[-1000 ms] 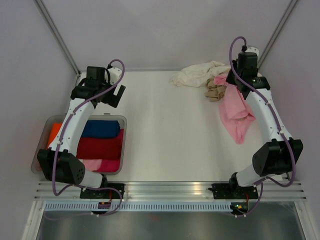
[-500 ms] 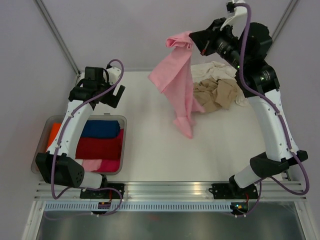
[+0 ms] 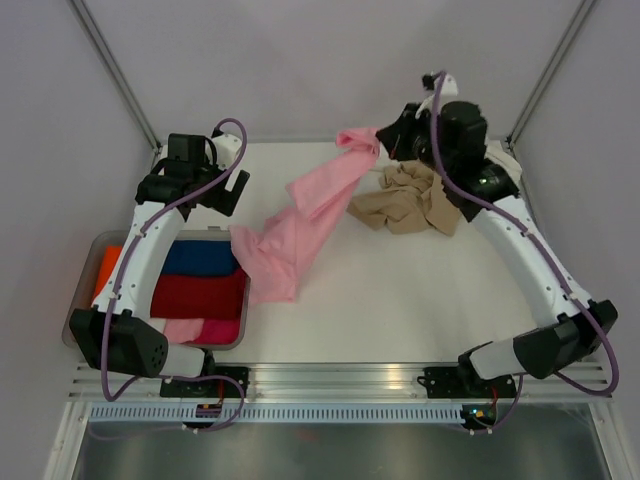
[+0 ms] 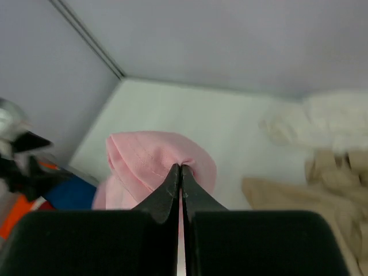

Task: Roll the t-shirts
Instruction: Move the tshirt to the center of the board, then flatten the tshirt

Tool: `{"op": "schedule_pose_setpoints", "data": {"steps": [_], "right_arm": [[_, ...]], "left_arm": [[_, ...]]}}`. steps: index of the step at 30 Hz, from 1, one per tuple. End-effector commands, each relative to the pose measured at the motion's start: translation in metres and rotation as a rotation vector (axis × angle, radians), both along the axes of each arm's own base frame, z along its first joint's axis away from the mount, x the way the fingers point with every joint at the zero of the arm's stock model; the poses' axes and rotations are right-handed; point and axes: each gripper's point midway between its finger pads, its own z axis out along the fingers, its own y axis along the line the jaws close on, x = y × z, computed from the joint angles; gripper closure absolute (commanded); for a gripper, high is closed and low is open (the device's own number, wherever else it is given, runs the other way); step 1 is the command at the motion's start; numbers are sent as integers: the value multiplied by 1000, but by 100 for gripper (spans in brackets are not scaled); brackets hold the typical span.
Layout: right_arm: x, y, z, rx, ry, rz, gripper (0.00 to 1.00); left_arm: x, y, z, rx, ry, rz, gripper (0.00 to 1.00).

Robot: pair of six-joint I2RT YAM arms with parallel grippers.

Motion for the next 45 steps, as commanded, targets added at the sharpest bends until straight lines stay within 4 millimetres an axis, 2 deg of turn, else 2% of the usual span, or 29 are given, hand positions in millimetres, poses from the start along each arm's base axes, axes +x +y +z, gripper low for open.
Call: {"op": "schedule_pose_setpoints", "data": {"steps": [1,3,4,5,7,8,11,12,14,15,18,20,21,22,24,25,31,32,33,34,35,36,38,39,40,41,42,44,45], "right_arm": [[4,-19,-143,-136,310,-116,100],[-7,-6,-200,-216,425,1,85],[-17,-12,-232,-279,535,3,57],[-15,-17,-268,-347,629,-11,46],[-14,-41,-306,-441,731,-110,30],[-10,-49,-311,-415,744,-167,30],[6,-92,-324,-223,784,-330,37],[12,-119,-333,-174,784,-403,52],[16,-131,-346,-139,807,-417,65],[18,-136,-354,-149,822,-416,79],[24,-124,-379,-155,874,-343,97],[34,-114,-394,-129,891,-301,100],[45,-110,-390,-106,876,-296,100],[49,-111,-403,-106,904,-307,100],[72,-114,-399,-94,880,-352,100],[80,-118,-412,-80,909,-389,100],[183,-195,-395,106,820,-693,98],[211,-223,-358,128,758,-760,98],[220,-235,-388,106,812,-796,98],[230,-246,-384,104,810,-827,98],[243,-264,-353,127,770,-860,98],[247,-268,-367,134,791,-861,98],[254,-280,-353,163,749,-846,98],[255,-276,-326,172,701,-800,98],[253,-272,-315,166,676,-769,97],[246,-267,-323,119,672,-740,93],[239,-251,-288,123,627,-659,91],[214,-235,-266,28,607,-606,82],[205,-230,-261,-5,602,-596,77]], "left_arm": [[-1,-1,14,6,-39,-29,1],[0,-5,12,-9,-30,-45,1],[1,-7,11,-17,-26,-46,1],[2,-8,9,-19,-21,-49,1],[2,-7,10,-17,-23,-47,1],[2,-7,10,-16,-22,-48,1],[-1,-6,10,-10,-26,-45,1],[-1,-6,10,-10,-26,-50,1],[-2,-5,8,-11,-19,-46,1],[-1,-5,8,-10,-19,-45,1],[0,-5,6,-8,-14,-42,1],[0,-5,3,-6,-5,-44,1],[0,-4,2,-2,-5,-40,1],[0,-3,1,2,-3,-35,1],[0,-3,1,4,-3,-37,1],[0,-3,1,6,0,-38,1],[1,7,4,49,-10,-2,1],[1,7,2,50,-4,2,1],[2,8,2,50,-4,4,1],[2,8,2,48,-2,9,1],[2,6,3,41,-3,2,1],[3,4,4,37,-5,-4,1],[2,-1,3,25,2,-31,1],[2,-4,1,19,9,-41,3],[1,-5,-2,22,23,-47,3],[-1,-16,-4,-12,41,-95,4],[-3,-27,-9,-17,61,-131,5],[-6,-42,-25,14,123,-187,7],[-11,-63,-32,47,142,-247,7]]}}
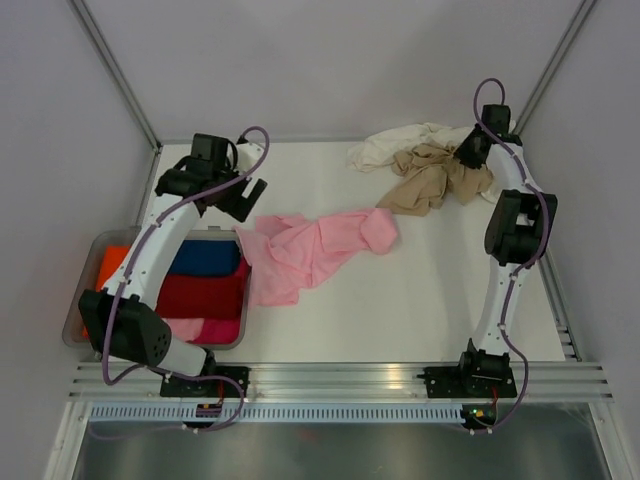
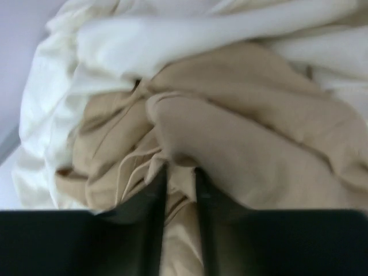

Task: Roll the t-shirts
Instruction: Flatten the tshirt

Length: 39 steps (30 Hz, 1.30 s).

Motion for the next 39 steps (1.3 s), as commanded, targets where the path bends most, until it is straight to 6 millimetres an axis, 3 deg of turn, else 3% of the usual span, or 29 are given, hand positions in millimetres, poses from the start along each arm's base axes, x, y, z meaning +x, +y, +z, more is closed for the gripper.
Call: {"op": "schedule_pose_setpoints", "data": {"steps": [1,3,4,5,7,9,10,13,18,21,23,24,25,28,31,33,34,37,39], "right_arm": [[-25,58,93,-127,-126,202,62],[-55,61,102,-216,-88,221,48],[-73,63,89,-249,-20,222,42],[-86,77,104,-261,-33,249,41],[-107,99,101,-255,-22,307,37],[-136,122,86,-239,-11,361,36],[-154,150,70,-224,-1,429,35],[-184,208,44,-153,19,584,31],[-208,240,-9,-184,126,651,27],[-213,252,-31,-179,156,696,35],[-214,244,-35,-204,163,651,75],[-211,234,-30,-248,152,607,93],[-210,227,-15,-262,110,576,100],[-208,206,19,-327,29,482,100],[-216,193,91,-324,-118,445,100],[-222,191,114,-329,-172,460,100],[-230,190,130,-320,-205,466,100],[-249,180,137,-331,-183,459,100],[-259,177,136,-324,-170,460,99]], "left_arm": [[-7,-43,-18,91,67,-176,7],[-14,-71,-30,122,96,-257,7],[-17,-80,-35,124,108,-287,7],[-20,-88,-36,121,115,-310,7],[-34,-105,-39,88,146,-383,7],[-47,-109,-37,52,171,-415,7],[-55,-115,-36,15,189,-447,7],[-69,-120,-31,-42,202,-478,6],[-77,-119,-38,-51,239,-456,6],[-87,-124,-40,-94,271,-487,6],[-92,-130,-39,-130,283,-502,6],[-93,-131,-40,-136,289,-500,6],[-93,-131,-42,-135,298,-494,6],[-96,-130,-51,-133,327,-496,8],[-107,-138,-65,-103,359,-549,7],[-114,-142,-80,-82,367,-587,2],[-129,-146,-96,-56,399,-633,2],[-139,-149,-124,51,372,-706,0],[-133,-152,-140,94,369,-699,0]]}}
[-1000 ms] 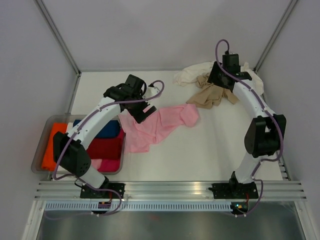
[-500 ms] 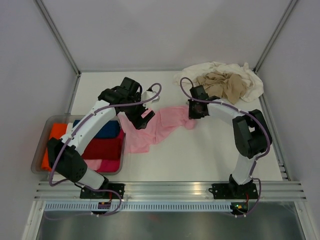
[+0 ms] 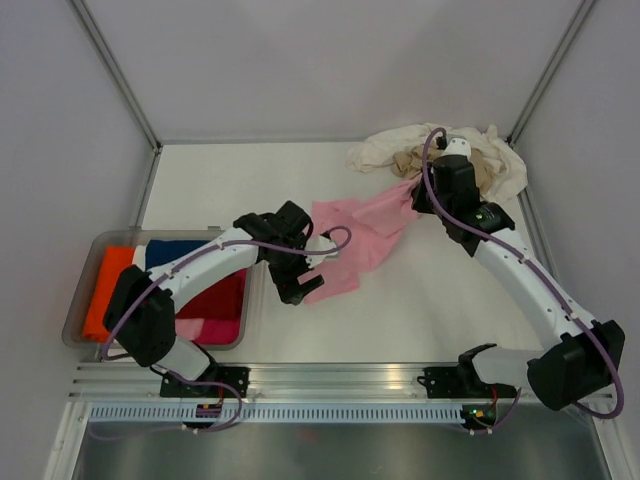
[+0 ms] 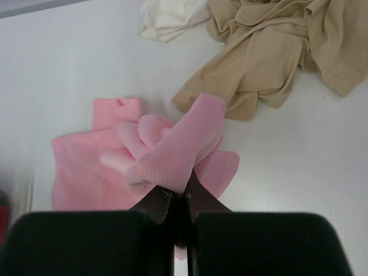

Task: Roll the t-shirts
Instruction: Flatten the tshirt

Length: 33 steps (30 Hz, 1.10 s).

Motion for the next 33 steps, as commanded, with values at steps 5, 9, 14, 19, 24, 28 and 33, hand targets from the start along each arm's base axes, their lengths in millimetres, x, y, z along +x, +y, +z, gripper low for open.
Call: {"op": "schedule_pose_setpoints", "data": {"steps": [5,9,14,19,24,28,33], "right_arm": [[-27,-9,-21,14,61,-18,100],[-27,-15,-21,-2,57,-43,100],[-31,-23,-26,-18,73,-55,100],[-38,-28,-36,-31,93,-67,100],[-40,-32,-34,-36,84,-77,100],[-41,-32,-37,-44,93,-79,100],[-41,-32,-39,-35,94,-83,100]], "left_arm": [[17,-39,-37,31,-116,-103,0],[30,-60,-39,-9,-133,-81,0],[25,-85,-35,-106,-60,-69,0],[61,-90,-46,-86,-69,89,0],[95,-75,-53,14,-50,290,2],[95,-68,-66,70,-36,338,6],[91,-49,-87,151,-18,346,21]]}}
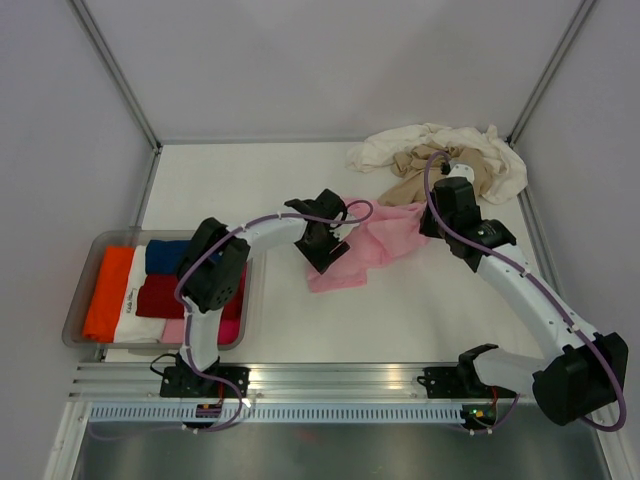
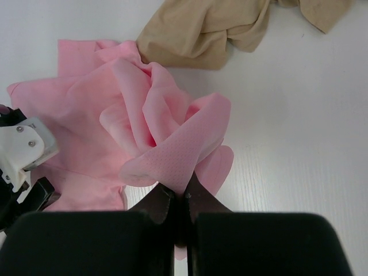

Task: Roll the t-shirts
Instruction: Flatten the tshirt

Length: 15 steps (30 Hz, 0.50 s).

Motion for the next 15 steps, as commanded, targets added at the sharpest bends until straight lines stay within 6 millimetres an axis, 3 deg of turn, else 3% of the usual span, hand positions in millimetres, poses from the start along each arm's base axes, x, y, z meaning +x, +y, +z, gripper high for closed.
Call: {"op": "schedule_pose_setpoints", "data": {"steps": [1,2,4,5,6,9,11,12,14,15], "right_arm": [[0,-6,7,4,-33,-30,100],[0,-6,5,0,-26,-30,99],[-1,-6,3,-5,-21,-29,100],[-1,-7,2,-5,-19,-30,100],[-1,-7,1,-5,-21,-30,100],[-2,-4,-7,3,-10,-21,100],[-2,4,-20,39,15,-3,100],[-4,21,-25,109,41,58,100],[-1,49,-38,250,58,100,100],[-3,66,-42,322,75,148,100]], "left_arm": [[-2,12,-10,51,23,59,32],[-2,15,-11,57,26,61,38],[-4,23,-17,72,41,66,66],[-4,27,-19,73,51,75,87],[-3,28,-17,64,55,81,95],[10,33,-1,8,50,124,98],[44,40,39,-50,-55,186,98],[57,44,56,-74,-99,210,98],[99,56,127,-147,-282,285,98],[111,60,154,-172,-350,297,98]]}}
